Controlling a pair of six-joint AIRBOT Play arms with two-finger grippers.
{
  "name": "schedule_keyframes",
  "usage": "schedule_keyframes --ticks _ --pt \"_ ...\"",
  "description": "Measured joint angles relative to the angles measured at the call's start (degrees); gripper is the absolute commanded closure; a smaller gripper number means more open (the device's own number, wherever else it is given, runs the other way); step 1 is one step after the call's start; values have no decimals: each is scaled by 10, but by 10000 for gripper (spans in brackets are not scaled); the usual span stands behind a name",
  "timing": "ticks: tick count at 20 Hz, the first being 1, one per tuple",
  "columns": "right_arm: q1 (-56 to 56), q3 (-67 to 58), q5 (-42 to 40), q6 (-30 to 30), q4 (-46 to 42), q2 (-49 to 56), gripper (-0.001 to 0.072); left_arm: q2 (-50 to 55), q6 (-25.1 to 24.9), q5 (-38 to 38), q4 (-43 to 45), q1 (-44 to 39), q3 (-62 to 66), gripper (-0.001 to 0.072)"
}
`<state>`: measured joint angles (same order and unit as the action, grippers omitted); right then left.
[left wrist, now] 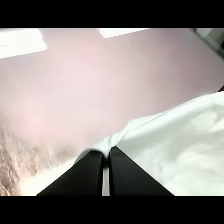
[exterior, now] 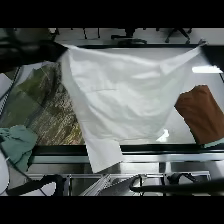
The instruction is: Fold the shirts.
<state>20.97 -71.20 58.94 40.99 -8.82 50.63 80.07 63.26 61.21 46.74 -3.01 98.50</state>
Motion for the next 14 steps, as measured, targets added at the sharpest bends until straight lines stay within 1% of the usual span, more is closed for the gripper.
schedule_keyframes --ticks 4,5,6,7,8,9,11,12,14 --pt "-104 9 -112 -4 -59 145 698 117 7 -37 38 -9 -2 688" --pt "-117 3 -127 -5 -63 173 657 140 8 -43 42 -7 -2 688" --pt "-129 -4 -139 -6 -66 200 498 158 13 -46 46 -4 -2 584" --pt "-137 -10 -145 -6 -70 221 382 171 19 -48 49 0 -3 222" --pt "-141 -16 -148 -7 -73 232 342 179 26 -49 50 5 -2 25" --pt "-141 -21 -149 -7 -75 236 343 184 34 -42 51 11 2 39" --pt "-122 -29 -130 -3 -96 225 343 190 49 1 54 32 25 40" --pt "-107 -31 -112 11 -115 210 345 191 59 32 54 47 40 40" --pt "-64 -31 -62 62 -180 173 347 191 88 116 57 81 62 40"
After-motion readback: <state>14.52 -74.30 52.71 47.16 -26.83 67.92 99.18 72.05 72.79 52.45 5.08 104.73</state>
